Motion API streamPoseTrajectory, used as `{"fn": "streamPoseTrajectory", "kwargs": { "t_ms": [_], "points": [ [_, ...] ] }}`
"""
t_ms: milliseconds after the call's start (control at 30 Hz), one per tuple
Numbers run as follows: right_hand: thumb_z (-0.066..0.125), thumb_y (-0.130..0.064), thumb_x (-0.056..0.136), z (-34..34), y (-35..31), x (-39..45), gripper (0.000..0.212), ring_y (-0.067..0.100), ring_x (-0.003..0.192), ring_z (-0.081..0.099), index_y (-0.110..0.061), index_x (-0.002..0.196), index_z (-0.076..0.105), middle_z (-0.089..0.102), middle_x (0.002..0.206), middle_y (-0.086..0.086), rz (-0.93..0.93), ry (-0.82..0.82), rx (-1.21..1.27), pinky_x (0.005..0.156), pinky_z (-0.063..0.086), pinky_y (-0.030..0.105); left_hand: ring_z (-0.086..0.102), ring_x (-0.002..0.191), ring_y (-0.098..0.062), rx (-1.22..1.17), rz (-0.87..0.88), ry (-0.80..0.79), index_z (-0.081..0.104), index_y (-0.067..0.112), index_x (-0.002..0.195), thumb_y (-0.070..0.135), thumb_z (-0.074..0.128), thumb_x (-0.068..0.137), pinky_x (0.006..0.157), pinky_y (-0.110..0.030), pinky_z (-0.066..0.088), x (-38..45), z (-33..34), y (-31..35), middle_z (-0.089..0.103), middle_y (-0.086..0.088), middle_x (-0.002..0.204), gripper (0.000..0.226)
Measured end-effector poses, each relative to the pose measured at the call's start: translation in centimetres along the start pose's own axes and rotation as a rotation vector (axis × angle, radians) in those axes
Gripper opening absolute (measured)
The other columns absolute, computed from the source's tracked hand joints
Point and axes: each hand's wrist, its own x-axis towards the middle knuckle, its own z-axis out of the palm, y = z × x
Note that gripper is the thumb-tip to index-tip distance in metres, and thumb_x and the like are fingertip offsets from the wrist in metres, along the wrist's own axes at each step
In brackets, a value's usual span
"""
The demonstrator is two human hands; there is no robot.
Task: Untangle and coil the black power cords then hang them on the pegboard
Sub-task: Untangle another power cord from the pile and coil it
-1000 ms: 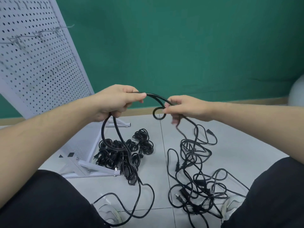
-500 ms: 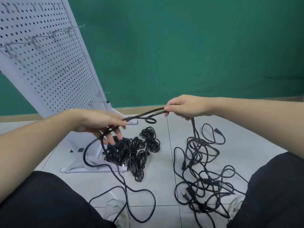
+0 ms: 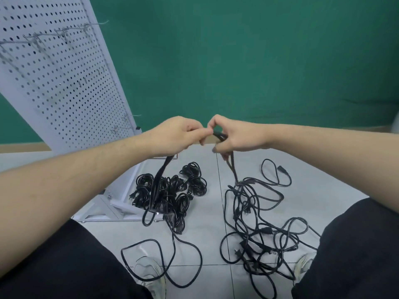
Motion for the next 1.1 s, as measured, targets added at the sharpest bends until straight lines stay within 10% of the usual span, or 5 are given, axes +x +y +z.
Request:
{"fn": "streamPoseTrajectory", "kwargs": {
  "t_ms": [367, 633, 900, 1000, 1100],
  "points": [
    [0.063, -0.029, 0.099, -1.8, 6.9, -1.9, 0.017, 0.006, 0.090, 0.068, -0.012, 0.100, 0.064, 0.078, 0.091, -0.002, 0.271, -0.108, -0.193, 0.087, 0.046, 0.026, 0.022, 0.056, -0.021, -0.312, 0.034, 0.184, 0.033, 0.008, 0.063, 0.049, 0.064, 0.097, 0.049, -0.028, 0.021, -0.5, -1.3, -0.5, 0.026, -0.009, 0.064, 0.062],
    [0.075, -0.050, 0.085, -5.1, 7.2, -3.9, 0.038, 0.013, 0.059, 0.045, -0.014, 0.074, 0.069, 0.053, 0.064, -0.001, 0.273, 0.302, -0.118, 0.065, 0.037, 0.030, 0.032, 0.052, -0.015, -0.183, -0.131, -0.160, 0.042, 0.019, 0.062, 0.068, 0.057, 0.086, 0.061, -0.031, 0.034, -1.4, -2.4, -3.6, 0.036, 0.002, 0.056, 0.057],
    [0.057, -0.020, 0.102, -5.3, 8.0, -5.0, 0.018, 0.022, 0.065, 0.054, -0.010, 0.087, 0.062, 0.051, 0.066, 0.004, 0.270, 0.033, 0.167, 0.075, 0.051, 0.032, 0.065, 0.070, -0.012, -0.134, -0.183, -0.377, 0.064, 0.009, 0.073, 0.066, 0.051, 0.086, 0.072, -0.036, 0.050, -1.1, -2.6, -5.5, 0.069, -0.006, 0.073, 0.060],
    [0.054, -0.023, 0.105, -5.3, 7.9, -5.0, 0.018, 0.020, 0.065, 0.037, -0.012, 0.104, 0.068, 0.043, 0.066, -0.004, 0.236, 0.116, 0.121, 0.067, 0.044, 0.030, 0.064, 0.062, -0.008, -0.036, -0.234, -0.405, 0.059, 0.009, 0.078, 0.061, 0.047, 0.095, 0.055, -0.019, 0.044, -0.9, -2.4, -5.7, 0.071, -0.003, 0.072, 0.056],
    [0.054, -0.032, 0.104, -4.8, 6.2, -4.7, 0.015, 0.016, 0.059, 0.045, -0.027, 0.104, 0.069, 0.047, 0.067, -0.008, 0.189, 0.253, -0.071, 0.063, 0.047, 0.022, 0.073, 0.077, -0.018, 0.024, -0.291, -0.460, 0.057, 0.009, 0.086, 0.064, 0.048, 0.091, 0.078, -0.023, 0.046, -0.8, -2.0, -6.4, 0.077, -0.004, 0.080, 0.056]
  ]
}}
